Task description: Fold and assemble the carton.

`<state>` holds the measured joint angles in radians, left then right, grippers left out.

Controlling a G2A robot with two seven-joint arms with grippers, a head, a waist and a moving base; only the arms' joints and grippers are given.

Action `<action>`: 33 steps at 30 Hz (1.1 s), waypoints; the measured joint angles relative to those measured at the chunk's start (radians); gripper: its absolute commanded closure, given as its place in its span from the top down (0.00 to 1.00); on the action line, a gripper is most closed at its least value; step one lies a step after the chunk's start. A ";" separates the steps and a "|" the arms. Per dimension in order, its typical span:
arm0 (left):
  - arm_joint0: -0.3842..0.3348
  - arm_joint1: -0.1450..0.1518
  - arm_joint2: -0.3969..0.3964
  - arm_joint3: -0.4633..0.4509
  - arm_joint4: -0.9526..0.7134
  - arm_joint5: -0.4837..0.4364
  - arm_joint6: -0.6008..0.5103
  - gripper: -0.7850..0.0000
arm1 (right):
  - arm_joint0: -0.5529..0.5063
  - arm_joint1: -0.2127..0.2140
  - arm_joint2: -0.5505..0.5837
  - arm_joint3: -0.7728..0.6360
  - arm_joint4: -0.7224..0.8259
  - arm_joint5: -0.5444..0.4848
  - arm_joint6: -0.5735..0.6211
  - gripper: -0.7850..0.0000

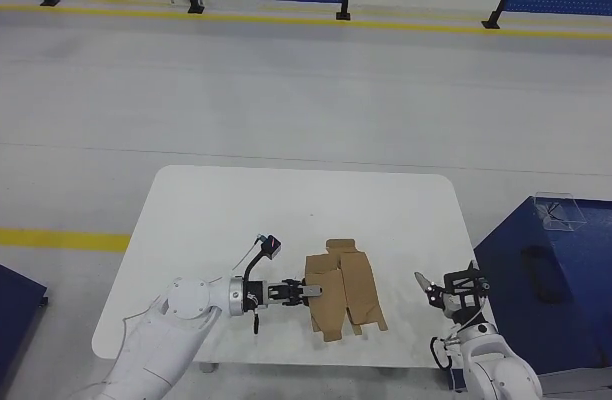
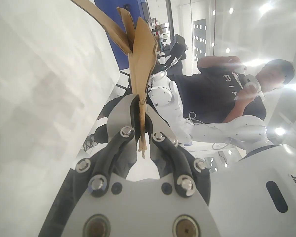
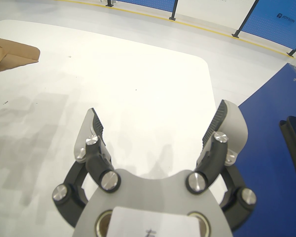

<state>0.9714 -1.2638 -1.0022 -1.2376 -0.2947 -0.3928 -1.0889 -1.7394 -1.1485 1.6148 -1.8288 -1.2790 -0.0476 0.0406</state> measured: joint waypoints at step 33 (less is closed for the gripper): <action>-0.016 -0.024 0.075 0.069 -0.170 -0.032 -0.038 0.00 | 0.747 0.173 -0.409 0.642 1.854 -0.237 1.495 0.00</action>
<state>0.9553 -1.2879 -0.9269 -1.1682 -0.4652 -0.4250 -1.1271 -0.9920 -0.9760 1.2055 -1.1868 0.5754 -0.2842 1.5359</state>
